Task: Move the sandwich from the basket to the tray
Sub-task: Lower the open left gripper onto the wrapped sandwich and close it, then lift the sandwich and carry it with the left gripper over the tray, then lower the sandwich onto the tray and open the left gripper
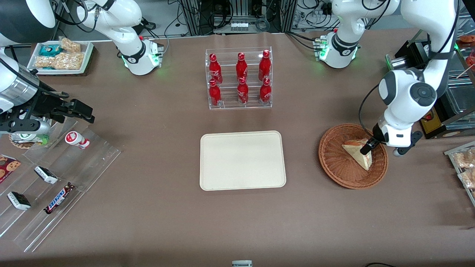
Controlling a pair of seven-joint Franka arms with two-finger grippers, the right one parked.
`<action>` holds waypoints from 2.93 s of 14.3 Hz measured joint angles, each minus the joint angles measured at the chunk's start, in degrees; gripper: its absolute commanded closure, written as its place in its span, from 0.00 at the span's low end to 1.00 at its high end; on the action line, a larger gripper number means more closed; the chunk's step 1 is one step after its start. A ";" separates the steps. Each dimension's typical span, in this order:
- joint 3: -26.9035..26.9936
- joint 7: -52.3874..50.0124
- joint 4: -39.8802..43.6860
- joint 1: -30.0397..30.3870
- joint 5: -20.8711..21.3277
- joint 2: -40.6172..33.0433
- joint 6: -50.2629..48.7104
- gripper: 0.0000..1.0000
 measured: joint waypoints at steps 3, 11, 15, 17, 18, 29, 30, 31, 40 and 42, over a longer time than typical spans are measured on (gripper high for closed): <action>-0.04 -3.78 0.13 -0.57 -0.10 3.74 1.43 0.90; -0.65 -1.38 15.45 -6.13 -0.05 4.82 -20.43 0.96; -1.14 -2.28 22.20 -17.13 -0.32 8.54 -19.88 0.95; -1.29 -2.26 26.20 -22.07 -0.34 12.57 -18.90 0.95; -1.31 -1.97 28.68 -24.44 -0.34 14.92 -18.71 0.95; -1.13 -3.28 42.67 -42.12 -0.21 30.21 -10.18 0.90; -1.01 -3.66 43.13 -42.50 0.12 31.02 -9.69 0.74; -0.93 -4.37 43.50 -42.60 0.55 31.67 -9.49 0.05; 1.02 -8.50 47.17 -41.23 3.69 22.81 -23.76 0.00; 1.32 -6.71 47.12 -38.13 3.68 16.90 -31.70 0.00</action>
